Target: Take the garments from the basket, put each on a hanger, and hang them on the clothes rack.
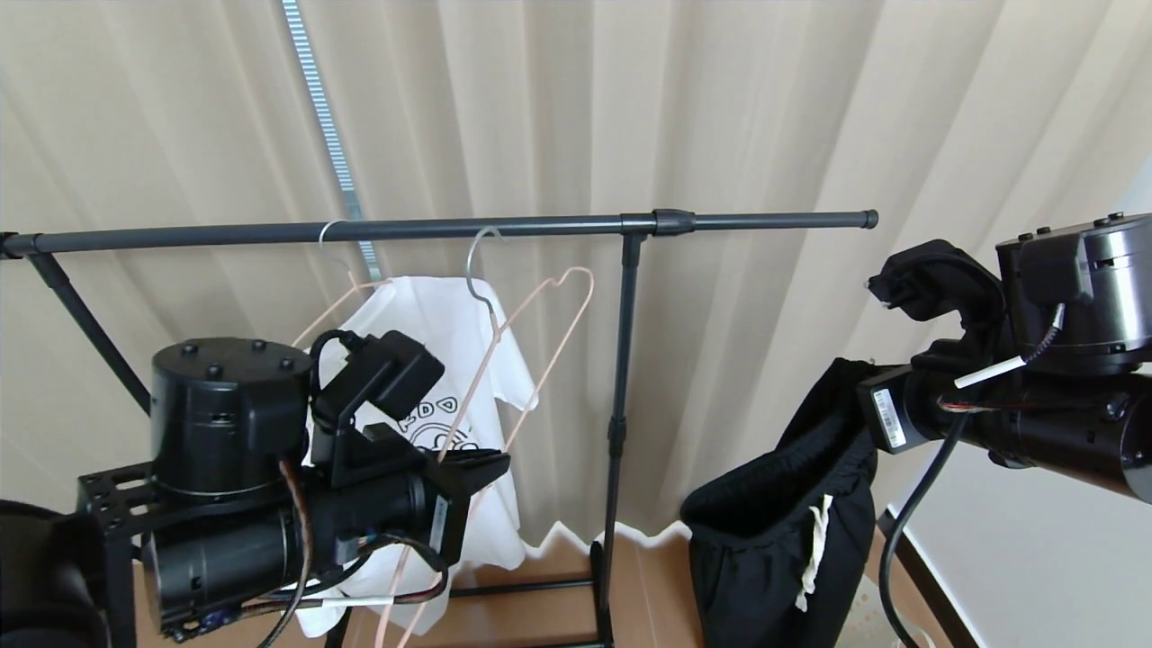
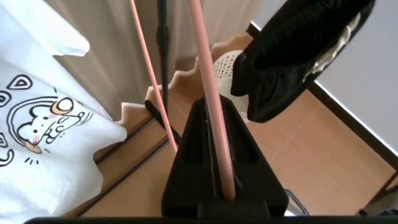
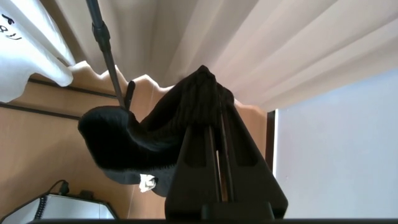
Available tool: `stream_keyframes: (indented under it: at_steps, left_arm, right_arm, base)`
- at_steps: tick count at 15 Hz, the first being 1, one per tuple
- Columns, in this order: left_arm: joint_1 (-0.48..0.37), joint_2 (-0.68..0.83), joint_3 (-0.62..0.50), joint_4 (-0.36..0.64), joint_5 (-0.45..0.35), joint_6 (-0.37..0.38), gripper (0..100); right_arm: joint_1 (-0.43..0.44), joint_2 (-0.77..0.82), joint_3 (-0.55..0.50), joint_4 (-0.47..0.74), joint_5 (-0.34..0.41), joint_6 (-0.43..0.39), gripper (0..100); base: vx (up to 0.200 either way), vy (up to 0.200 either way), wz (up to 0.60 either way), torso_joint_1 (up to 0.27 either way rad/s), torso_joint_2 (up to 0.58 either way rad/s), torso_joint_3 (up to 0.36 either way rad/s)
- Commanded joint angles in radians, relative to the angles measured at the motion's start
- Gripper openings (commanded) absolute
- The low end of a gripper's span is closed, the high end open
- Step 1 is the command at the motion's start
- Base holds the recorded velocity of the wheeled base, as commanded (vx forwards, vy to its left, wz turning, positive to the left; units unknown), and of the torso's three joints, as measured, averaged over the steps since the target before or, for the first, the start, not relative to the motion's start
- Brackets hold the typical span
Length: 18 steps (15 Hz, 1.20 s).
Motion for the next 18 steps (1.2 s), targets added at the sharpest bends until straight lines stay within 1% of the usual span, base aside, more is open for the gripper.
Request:
stream_keyframes:
  at_steps: [1, 2, 3, 4, 5, 6, 7, 8, 9, 10, 11, 12, 13, 14, 15, 16, 18]
  left_arm:
    - [0.024, -0.079, 0.156, -0.074, -0.070, 0.083, 0]
    - [0.030, -0.094, 0.179, -0.081, -0.087, 0.112, 0]
    - [0.041, -0.146, 0.231, -0.085, -0.158, 0.166, 0]
    - [0.049, -0.165, 0.248, -0.085, -0.192, 0.175, 0]
    - [0.049, -0.191, 0.279, -0.085, -0.253, 0.178, 0]
    - [0.049, -0.195, 0.288, -0.085, -0.271, 0.181, 0]
    - [0.050, -0.197, 0.305, -0.085, -0.310, 0.198, 0]
    - [0.049, -0.195, 0.315, -0.085, -0.330, 0.219, 0]
    - [0.046, -0.192, 0.331, -0.085, -0.351, 0.247, 0]
    - [0.035, -0.197, 0.358, -0.086, -0.371, 0.279, 0]
    - [0.007, -0.198, 0.381, -0.086, -0.377, 0.305, 0]
    - [0.003, -0.198, 0.384, -0.086, -0.377, 0.308, 0]
    - [-0.016, -0.195, 0.417, -0.089, -0.379, 0.314, 0]
    - [-0.017, -0.189, 0.423, -0.095, -0.383, 0.311, 0]
    - [-0.019, -0.186, 0.427, -0.097, -0.394, 0.311, 0]
    - [-0.031, -0.186, 0.426, -0.097, -0.408, 0.311, 0]
    - [-0.052, -0.178, 0.429, -0.097, -0.414, 0.311, 0]
  right_arm:
    - [0.006, -0.006, 0.008, 0.000, -0.009, 0.000, 0]
    - [0.016, -0.009, 0.011, -0.002, -0.016, -0.002, 0]
    - [0.059, -0.009, 0.014, -0.020, -0.056, -0.002, 0]
    - [0.069, -0.004, 0.017, -0.032, -0.076, -0.002, 0]
    - [0.089, 0.005, 0.022, -0.063, -0.107, -0.002, 0]
    - [0.100, 0.010, 0.022, -0.069, -0.119, -0.003, 0]
    - [0.111, 0.016, 0.017, -0.071, -0.167, -0.007, 0]
    - [0.112, 0.027, 0.000, -0.072, -0.191, -0.019, 0]
    - [0.112, 0.047, -0.032, -0.071, -0.196, -0.045, 0]
    - [0.115, 0.068, -0.046, -0.074, -0.203, -0.051, 0]
    - [0.126, 0.085, -0.037, -0.075, -0.214, -0.042, 0]
    - [0.129, 0.088, -0.037, -0.075, -0.214, -0.039, 0]
    - [0.135, 0.142, -0.040, -0.123, -0.236, 0.001, 0]
    - [0.138, 0.156, -0.034, -0.180, -0.246, 0.000, 0]
    - [0.157, 0.165, -0.031, -0.200, -0.263, 0.000, 0]
    - [0.180, 0.168, -0.031, -0.207, -0.279, 0.000, 0]
    - [0.201, 0.168, -0.032, -0.207, -0.283, 0.001, 0]
  base:
    - [0.000, 0.000, 0.00, 0.000, 0.00, 0.000]
    - [0.000, 0.000, 0.00, 0.000, 0.00, 0.000]
    - [0.000, 0.000, 0.00, 0.000, 0.00, 0.000]
    - [0.000, 0.000, 0.00, 0.000, 0.00, 0.000]
    - [0.000, 0.000, 0.00, 0.000, 0.00, 0.000]
    - [0.000, 0.000, 0.00, 0.000, 0.00, 0.000]
    - [0.000, 0.000, 0.00, 0.000, 0.00, 0.000]
    - [0.000, 0.000, 0.00, 0.000, 0.00, 0.000]
    - [0.000, 0.000, 0.00, 0.000, 0.00, 0.000]
    - [0.000, 0.000, 0.00, 0.000, 0.00, 0.000]
    - [0.000, 0.000, 0.00, 0.000, 0.00, 0.000]
    - [0.000, 0.000, 0.00, 0.000, 0.00, 0.000]
    - [0.000, 0.000, 0.00, 0.000, 0.00, 0.000]
    - [0.000, 0.000, 0.00, 0.000, 0.00, 0.000]
    - [0.000, 0.000, 0.00, 0.000, 0.00, 0.000]
    - [0.000, 0.000, 0.00, 0.000, 0.00, 0.000]
    - [0.000, 0.000, 0.00, 0.000, 0.00, 0.000]
